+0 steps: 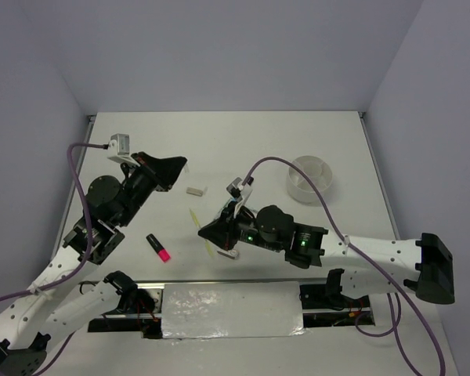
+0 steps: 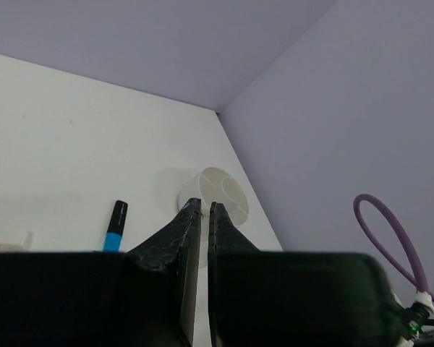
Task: Sort the stationery into containers
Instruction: Close the pen cap on the pen.
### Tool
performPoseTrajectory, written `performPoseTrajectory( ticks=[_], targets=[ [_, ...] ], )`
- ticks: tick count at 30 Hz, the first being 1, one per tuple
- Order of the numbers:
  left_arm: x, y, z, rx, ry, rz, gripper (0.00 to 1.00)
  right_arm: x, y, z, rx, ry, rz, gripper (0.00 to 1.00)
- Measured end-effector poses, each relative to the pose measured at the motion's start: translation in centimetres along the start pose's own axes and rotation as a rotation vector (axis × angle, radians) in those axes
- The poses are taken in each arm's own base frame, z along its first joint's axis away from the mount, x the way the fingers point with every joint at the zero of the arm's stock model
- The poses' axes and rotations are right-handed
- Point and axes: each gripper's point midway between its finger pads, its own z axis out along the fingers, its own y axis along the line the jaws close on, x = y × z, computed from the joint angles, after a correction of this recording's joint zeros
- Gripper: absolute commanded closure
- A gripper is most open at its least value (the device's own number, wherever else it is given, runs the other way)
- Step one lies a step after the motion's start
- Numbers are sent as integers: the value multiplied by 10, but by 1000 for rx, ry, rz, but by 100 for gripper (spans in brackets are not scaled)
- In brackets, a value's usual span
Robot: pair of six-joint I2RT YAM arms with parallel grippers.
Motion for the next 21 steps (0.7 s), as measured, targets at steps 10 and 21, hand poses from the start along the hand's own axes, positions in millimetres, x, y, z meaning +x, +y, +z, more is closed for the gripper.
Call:
performPoseTrajectory(
  ticks=[10, 21],
  targets=[
    [9, 2, -5, 44, -11, -12, 100, -19, -6, 14, 64, -64, -12, 100],
    [12, -1, -5, 51, 1, -67, 100, -51, -15, 23, 164, -149, -87, 100]
  ],
)
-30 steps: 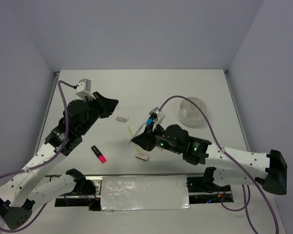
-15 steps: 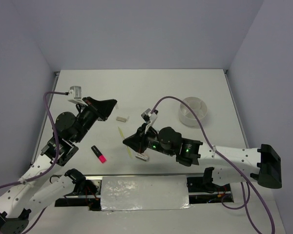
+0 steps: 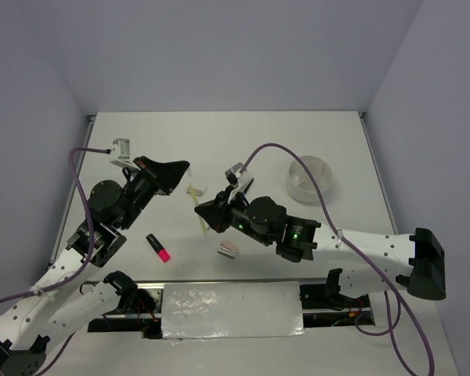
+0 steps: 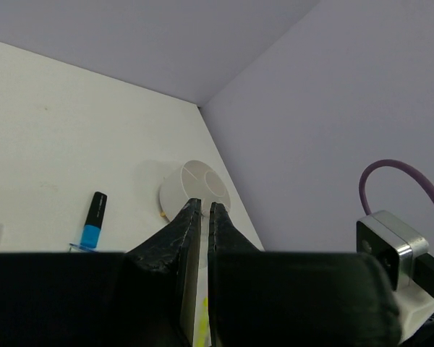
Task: Sort the stationery into containers
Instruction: Close the pen cap on the pen.
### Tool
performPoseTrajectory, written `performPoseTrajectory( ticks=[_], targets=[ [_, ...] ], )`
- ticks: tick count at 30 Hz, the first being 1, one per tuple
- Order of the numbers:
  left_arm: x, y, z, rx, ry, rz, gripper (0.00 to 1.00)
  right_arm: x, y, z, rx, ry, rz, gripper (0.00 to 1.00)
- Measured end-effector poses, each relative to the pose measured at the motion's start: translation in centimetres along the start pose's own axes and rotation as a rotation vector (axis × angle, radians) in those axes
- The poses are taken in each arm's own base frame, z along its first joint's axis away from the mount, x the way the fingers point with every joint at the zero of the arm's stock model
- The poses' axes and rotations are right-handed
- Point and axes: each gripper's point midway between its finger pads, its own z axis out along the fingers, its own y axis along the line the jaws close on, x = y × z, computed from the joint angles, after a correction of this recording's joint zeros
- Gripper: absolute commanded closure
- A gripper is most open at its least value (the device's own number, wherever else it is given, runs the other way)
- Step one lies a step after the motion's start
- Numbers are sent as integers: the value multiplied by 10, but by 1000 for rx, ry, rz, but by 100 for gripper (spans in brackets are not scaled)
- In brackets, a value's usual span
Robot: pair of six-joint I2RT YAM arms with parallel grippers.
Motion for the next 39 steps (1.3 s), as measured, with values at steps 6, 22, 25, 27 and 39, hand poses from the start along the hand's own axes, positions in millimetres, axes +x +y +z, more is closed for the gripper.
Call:
performPoseTrajectory(
  ticks=[6, 22, 25, 27, 39],
  targets=[
    [-4, -4, -3, 12, -10, -20, 100, 3, -9, 2, 44, 0, -24, 100],
    [-2, -4, -3, 16, -3, -23, 100, 1, -16, 4, 78, -13, -35, 100],
    [1, -3, -2, 13, 6, -26, 100, 0, -16, 4, 79, -14, -35, 100],
    [3, -2, -2, 10, 11, -34, 100, 0, -15, 4, 78, -14, -35, 100],
    [8, 2, -1, 2, 22, -41, 100, -1, -17, 4, 84, -17, -35, 100]
  ],
)
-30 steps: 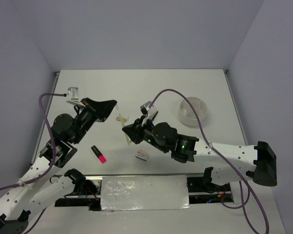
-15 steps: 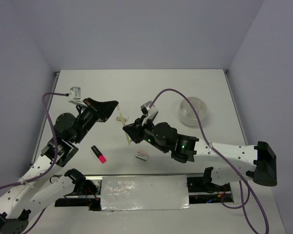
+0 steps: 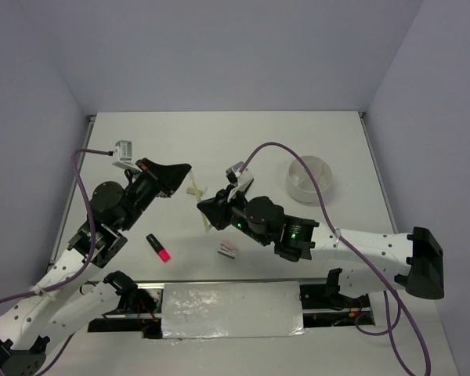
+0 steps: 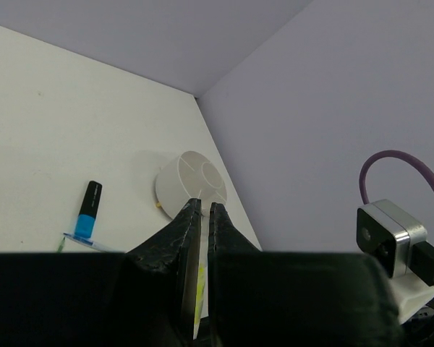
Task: Sort the stationery into containers
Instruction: Close the pen cap on the pen.
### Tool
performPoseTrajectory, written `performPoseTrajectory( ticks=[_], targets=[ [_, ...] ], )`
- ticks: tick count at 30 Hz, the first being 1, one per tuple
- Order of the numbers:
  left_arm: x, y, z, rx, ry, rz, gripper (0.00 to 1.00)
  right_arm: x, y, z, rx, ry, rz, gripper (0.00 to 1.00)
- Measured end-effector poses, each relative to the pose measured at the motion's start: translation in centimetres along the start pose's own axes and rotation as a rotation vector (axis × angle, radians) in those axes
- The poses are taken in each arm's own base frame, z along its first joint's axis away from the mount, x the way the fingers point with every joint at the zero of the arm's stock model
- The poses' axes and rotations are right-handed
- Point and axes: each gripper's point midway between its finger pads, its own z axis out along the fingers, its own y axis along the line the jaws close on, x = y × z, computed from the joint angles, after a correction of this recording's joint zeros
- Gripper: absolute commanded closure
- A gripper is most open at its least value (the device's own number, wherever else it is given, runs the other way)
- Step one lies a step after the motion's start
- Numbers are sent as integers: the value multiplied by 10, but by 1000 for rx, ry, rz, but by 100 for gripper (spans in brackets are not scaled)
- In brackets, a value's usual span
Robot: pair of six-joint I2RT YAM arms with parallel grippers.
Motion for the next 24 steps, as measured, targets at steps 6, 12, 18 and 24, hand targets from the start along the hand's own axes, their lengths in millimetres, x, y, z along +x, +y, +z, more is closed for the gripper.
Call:
performPoseTrajectory(
  ticks=[6, 12, 18, 24],
  targets=[
    [4, 4, 0, -9, 9, -1, 100, -1, -2, 0, 13, -5, 0, 100],
    [7, 4, 0, -5, 18, -17, 100, -1, -5, 3, 23, -5, -1, 100],
    [11, 6, 0, -7, 27, -26, 100, -3, -5, 5, 26, -9, 0, 100],
    [11, 5, 0, 0, 32, -27, 99, -7, -3, 6, 23, -17, -1, 100]
  ],
)
